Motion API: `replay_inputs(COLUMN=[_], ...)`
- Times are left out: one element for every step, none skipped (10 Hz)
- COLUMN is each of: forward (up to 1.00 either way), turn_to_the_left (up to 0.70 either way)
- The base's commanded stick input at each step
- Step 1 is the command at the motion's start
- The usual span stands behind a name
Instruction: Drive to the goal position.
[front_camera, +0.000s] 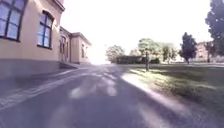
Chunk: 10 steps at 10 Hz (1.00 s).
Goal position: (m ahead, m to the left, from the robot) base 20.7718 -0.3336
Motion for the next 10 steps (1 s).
replay_inputs(forward=[0.70, 0.70, 0.70, 0.70, 0.70, 0.70, 0.70, 0.70, 0.70, 0.70], turn_to_the_left=[0.00, 0.00, 0.00, -0.01, -0.14, -0.12, 0.00, 0.00, 0.00, 0.00])
